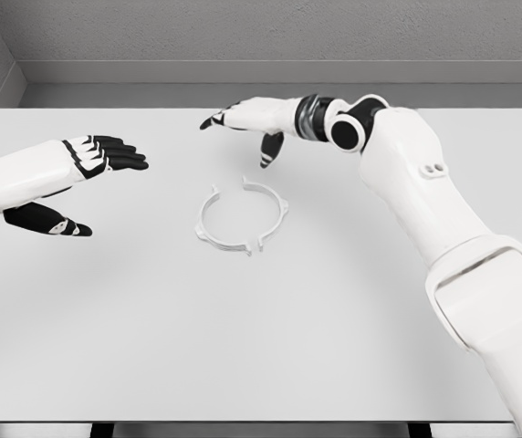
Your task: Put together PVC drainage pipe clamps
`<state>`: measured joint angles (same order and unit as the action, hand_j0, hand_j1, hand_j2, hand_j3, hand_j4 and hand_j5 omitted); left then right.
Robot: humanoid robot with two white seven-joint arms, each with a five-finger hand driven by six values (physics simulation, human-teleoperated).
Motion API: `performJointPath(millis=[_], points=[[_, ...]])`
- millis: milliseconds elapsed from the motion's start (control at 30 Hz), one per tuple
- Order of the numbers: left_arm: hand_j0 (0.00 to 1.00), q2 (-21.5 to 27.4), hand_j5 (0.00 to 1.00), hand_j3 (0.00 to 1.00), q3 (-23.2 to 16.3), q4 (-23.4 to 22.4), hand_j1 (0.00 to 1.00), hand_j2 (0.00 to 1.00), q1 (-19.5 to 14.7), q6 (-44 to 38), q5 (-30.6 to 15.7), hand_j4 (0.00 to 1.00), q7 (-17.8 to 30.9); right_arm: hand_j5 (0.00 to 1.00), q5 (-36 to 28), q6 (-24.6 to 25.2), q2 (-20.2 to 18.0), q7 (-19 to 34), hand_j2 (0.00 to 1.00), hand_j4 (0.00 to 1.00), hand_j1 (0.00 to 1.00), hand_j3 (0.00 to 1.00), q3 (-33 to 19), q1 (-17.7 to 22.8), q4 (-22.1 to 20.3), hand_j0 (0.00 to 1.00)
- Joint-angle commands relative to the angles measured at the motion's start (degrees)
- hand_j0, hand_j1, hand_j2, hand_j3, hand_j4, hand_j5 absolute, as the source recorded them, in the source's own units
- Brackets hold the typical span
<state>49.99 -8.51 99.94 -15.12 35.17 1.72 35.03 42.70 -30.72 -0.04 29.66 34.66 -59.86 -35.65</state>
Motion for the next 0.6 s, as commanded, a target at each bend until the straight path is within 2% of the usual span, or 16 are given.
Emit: performJointPath(millis=[0,67,100,133,167,300,367,400,567], points=[[1.0,0.1,1.0,1.0,-0.02,0.08,1.0,1.0,0.0,-0.17,-0.49,1.0,-0.03,1.0,-0.42,-4.28,-0.58,0.22,1.0,1.0,1.0,1.0,-5.92,0.35,-3.11,1.0],[1.0,0.1,1.0,1.0,-0.02,0.08,1.0,1.0,0.0,-0.17,-0.4,1.0,-0.03,1.0,-0.42,-4.28,-3.74,0.05,1.0,1.0,1.0,1.0,-9.34,1.14,-5.22,1.0],[1.0,0.1,1.0,1.0,-0.02,0.08,1.0,1.0,0.0,-0.17,-0.49,1.0,-0.03,1.0,-0.51,-4.28,-4.71,0.14,1.0,1.0,1.0,1.0,-13.39,1.14,-5.31,1.0],[1.0,0.1,1.0,1.0,-0.02,0.08,1.0,1.0,0.0,-0.17,-0.49,1.0,-0.03,1.0,-0.51,-4.28,-4.97,0.14,1.0,1.0,1.0,1.0,-14.27,1.23,-5.22,1.0],[1.0,0.19,1.0,1.0,-0.02,0.08,1.0,1.0,0.0,-0.17,-0.49,1.0,-0.03,1.0,-0.86,-4.28,-6.9,0.05,1.0,1.0,1.0,1.0,-14.27,2.02,-4.78,1.0],[1.0,0.19,1.0,1.0,-0.02,0.08,1.0,1.0,0.0,-0.17,-0.49,1.0,-0.03,1.0,-1.21,-4.28,-7.43,-0.04,1.0,1.0,1.0,1.0,-14.27,6.24,-3.9,1.0],[1.0,0.19,1.0,1.0,-0.02,0.08,1.0,1.0,0.09,-0.17,-0.49,1.0,-0.03,1.0,-1.65,-4.28,-7.43,-0.04,1.0,1.0,1.0,1.0,-14.27,6.42,-0.12,1.0],[1.0,0.1,1.0,1.0,-0.02,0.08,1.0,1.0,0.09,-0.17,-0.49,1.0,-0.03,1.0,-1.65,-4.28,-7.35,-0.04,1.0,1.0,1.0,1.0,-14.27,6.5,0.32,1.0],[1.0,0.19,1.0,1.0,0.16,0.08,1.0,1.0,0.09,-0.17,-0.49,1.0,-0.03,1.0,-1.48,-4.28,-6.91,0.31,1.0,1.0,1.0,1.0,-14.1,8.79,-0.47,1.0]])
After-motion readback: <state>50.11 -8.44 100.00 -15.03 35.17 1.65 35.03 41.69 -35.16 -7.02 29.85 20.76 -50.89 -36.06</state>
